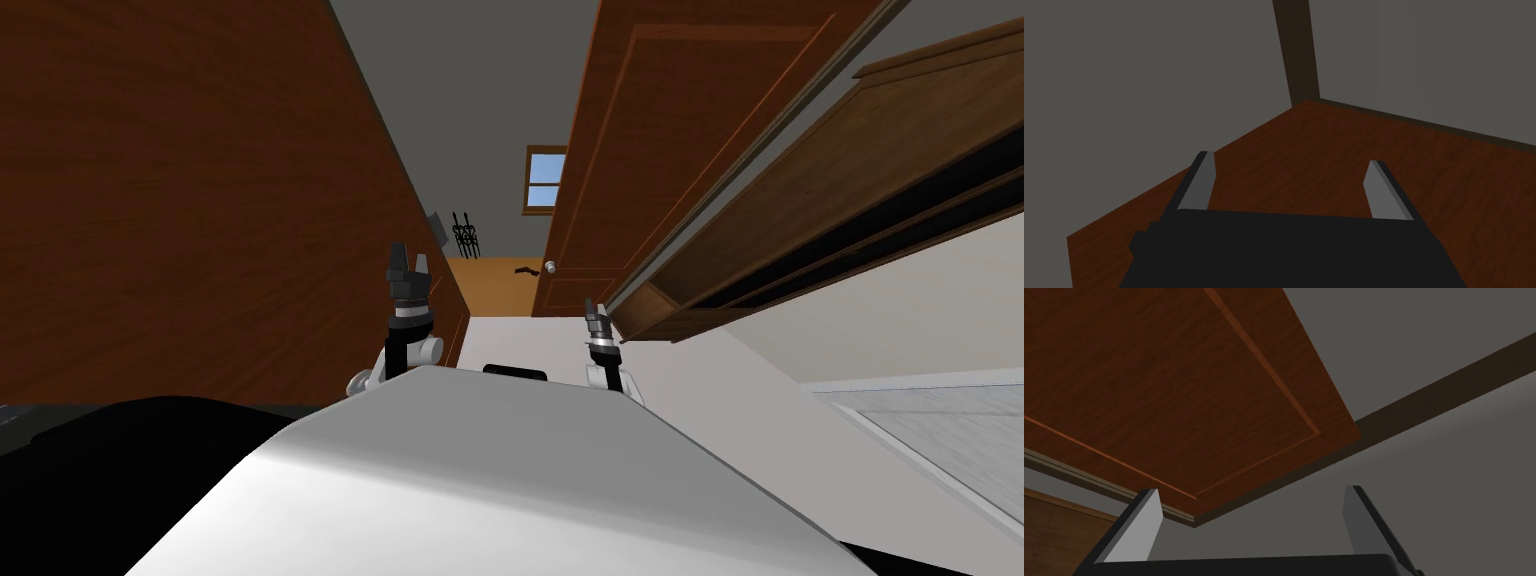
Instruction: Pull the door open
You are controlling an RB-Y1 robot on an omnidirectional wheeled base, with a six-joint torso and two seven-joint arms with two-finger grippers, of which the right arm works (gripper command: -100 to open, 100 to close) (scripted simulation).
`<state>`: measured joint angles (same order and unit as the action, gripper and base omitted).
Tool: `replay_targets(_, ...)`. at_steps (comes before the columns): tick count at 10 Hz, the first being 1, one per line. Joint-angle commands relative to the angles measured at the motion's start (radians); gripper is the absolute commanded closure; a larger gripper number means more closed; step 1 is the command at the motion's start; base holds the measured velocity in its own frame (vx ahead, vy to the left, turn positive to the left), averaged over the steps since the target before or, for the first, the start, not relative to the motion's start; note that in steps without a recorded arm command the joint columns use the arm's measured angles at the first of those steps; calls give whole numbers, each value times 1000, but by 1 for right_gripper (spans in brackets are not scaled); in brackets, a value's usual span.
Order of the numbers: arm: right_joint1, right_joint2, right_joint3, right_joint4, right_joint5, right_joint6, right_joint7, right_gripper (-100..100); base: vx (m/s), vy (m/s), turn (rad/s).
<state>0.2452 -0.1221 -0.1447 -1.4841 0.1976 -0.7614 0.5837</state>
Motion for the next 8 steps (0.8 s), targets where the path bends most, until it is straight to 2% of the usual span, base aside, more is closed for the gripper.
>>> replay_targets(1,-12,-3,-3,41,15,-10,31,-100,114,16,-9)
replay_targets(8,-67,-21,-17,213,74,-46,147,-100,95,12,-10)
